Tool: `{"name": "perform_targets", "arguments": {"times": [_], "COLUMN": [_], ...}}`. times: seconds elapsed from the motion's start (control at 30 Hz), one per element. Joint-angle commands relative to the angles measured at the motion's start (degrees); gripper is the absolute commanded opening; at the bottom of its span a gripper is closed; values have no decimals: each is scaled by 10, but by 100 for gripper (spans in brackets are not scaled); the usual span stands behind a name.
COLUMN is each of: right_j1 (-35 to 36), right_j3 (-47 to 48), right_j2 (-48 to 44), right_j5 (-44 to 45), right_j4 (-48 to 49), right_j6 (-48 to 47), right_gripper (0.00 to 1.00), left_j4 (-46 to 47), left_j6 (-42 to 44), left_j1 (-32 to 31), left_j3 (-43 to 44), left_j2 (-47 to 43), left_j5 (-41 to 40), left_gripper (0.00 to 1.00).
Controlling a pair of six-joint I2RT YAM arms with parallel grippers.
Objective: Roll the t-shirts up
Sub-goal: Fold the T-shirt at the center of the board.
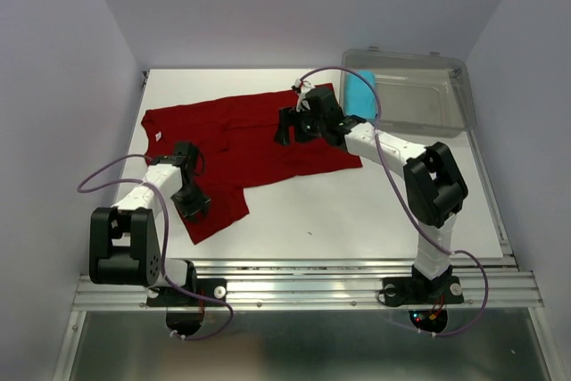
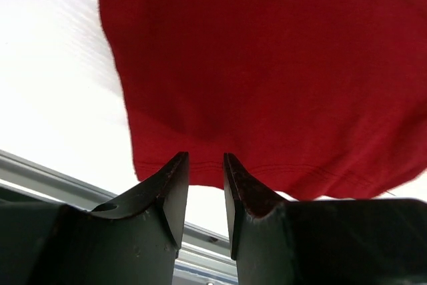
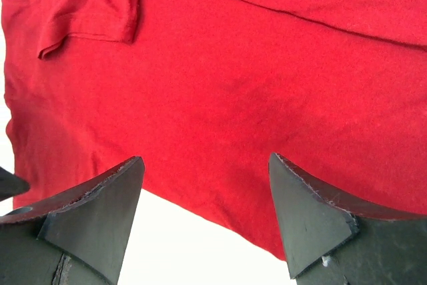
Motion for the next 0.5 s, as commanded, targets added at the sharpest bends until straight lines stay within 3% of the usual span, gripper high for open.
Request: {"name": "perform_targets", "arguments": {"times": [0.0, 0.17, 0.47], "right_j1": [14, 28, 28], "right_j3": [-12, 2, 61], "right_j2": [-45, -7, 72], "right_j5": [-12, 19, 143], "right_j4": [18, -11, -83], "right_j6": [0, 11, 4], "right_gripper": [81, 81, 81], "left_j4": [23, 37, 103], "left_j6": [19, 15, 14], "left_j1": [-3, -3, 5], "left_j3": [30, 102, 238], "left_j2": [-40, -49, 96], "left_j5": [23, -3, -36], "left_gripper": [38, 38, 38]}}
